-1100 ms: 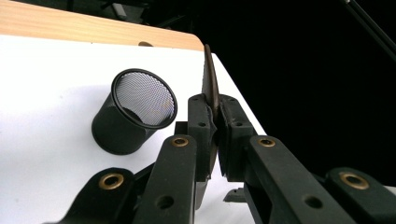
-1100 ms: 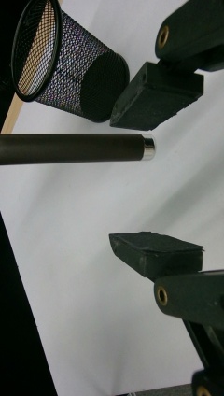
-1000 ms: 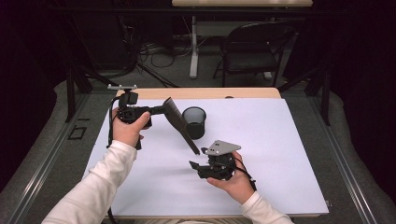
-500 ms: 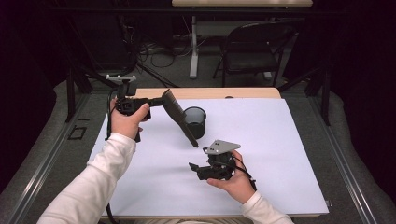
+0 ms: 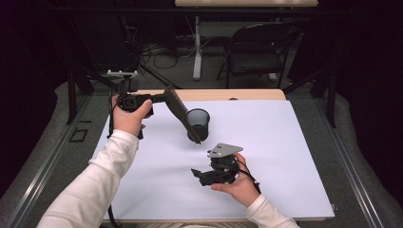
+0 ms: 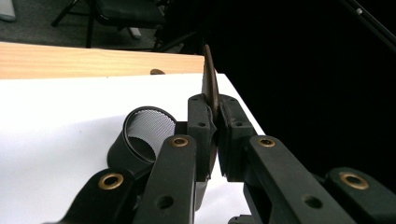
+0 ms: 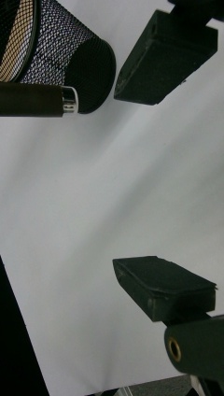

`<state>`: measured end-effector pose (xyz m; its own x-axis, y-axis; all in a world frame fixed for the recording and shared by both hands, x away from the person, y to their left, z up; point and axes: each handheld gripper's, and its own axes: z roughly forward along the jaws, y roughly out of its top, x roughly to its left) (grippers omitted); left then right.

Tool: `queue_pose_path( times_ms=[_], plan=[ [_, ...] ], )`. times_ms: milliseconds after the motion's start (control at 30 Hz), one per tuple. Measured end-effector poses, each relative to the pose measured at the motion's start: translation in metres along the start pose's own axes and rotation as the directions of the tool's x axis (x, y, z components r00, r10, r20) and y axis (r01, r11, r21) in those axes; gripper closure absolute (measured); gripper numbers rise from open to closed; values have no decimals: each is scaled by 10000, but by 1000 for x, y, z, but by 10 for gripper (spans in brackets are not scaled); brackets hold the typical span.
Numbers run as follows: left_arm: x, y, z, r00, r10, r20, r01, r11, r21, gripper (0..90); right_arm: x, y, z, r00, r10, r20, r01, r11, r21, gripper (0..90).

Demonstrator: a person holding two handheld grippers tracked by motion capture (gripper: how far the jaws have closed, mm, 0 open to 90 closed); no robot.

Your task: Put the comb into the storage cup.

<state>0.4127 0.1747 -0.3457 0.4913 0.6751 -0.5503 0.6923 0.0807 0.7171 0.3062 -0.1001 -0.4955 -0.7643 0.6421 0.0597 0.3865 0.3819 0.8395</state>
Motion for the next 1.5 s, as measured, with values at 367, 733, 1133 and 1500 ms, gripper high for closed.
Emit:
queue_pose_path(
  times_ms=[367,733,1133,1500],
  plan=[
    [-5,11,-2,9995,180,-269,-188,9994,-284,847,-5,0,-2,9997,192,156,-191,9998,-66,136],
    [-4,23,0,9980,91,-624,-134,9975,-688,847,-8,-2,0,9993,197,319,-199,9998,74,13],
    [-1,31,3,9945,39,-1048,-159,9933,-1146,847,-10,-4,0,9969,17,783,-36,9997,249,0],
    [5,34,6,9905,-247,-1354,37,9882,-1531,847,-14,-4,0,9955,45,951,-77,9994,339,0]
  ],
)
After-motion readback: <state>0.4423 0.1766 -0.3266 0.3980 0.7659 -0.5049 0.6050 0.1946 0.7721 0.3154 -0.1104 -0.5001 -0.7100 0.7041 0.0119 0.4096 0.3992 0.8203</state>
